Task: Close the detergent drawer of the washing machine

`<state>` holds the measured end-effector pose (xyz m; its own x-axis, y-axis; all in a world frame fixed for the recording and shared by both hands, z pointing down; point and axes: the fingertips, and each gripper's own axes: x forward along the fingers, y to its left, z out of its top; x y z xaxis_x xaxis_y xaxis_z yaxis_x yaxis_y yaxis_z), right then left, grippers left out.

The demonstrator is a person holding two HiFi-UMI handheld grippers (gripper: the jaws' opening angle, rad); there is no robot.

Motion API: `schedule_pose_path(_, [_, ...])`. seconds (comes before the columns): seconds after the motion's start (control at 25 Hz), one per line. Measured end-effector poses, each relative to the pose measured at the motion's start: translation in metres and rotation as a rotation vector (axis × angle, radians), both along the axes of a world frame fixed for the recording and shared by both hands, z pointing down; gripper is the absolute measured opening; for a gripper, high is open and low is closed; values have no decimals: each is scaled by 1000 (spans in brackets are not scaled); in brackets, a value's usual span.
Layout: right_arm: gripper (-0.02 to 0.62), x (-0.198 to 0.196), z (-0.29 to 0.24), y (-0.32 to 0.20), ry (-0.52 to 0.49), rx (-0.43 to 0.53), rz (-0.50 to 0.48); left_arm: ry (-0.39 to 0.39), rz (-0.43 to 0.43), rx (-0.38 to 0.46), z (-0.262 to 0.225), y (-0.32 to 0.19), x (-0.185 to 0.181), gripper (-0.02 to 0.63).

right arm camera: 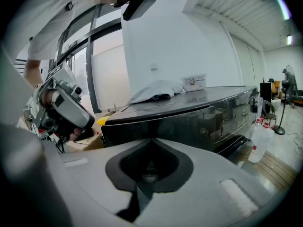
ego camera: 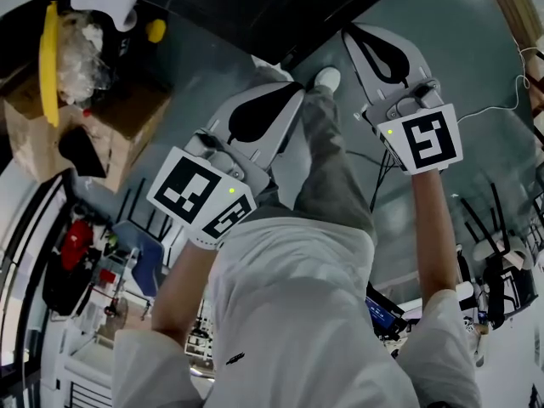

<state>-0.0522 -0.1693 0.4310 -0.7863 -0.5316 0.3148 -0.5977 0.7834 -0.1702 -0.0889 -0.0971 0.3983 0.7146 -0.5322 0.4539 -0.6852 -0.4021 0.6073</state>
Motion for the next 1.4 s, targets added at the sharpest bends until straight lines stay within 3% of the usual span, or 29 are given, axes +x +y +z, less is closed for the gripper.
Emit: schedule_pose_path(1.4, [6,-7,0,-8,-13,-36,-7,22,30,-21,5,-6,-5,17])
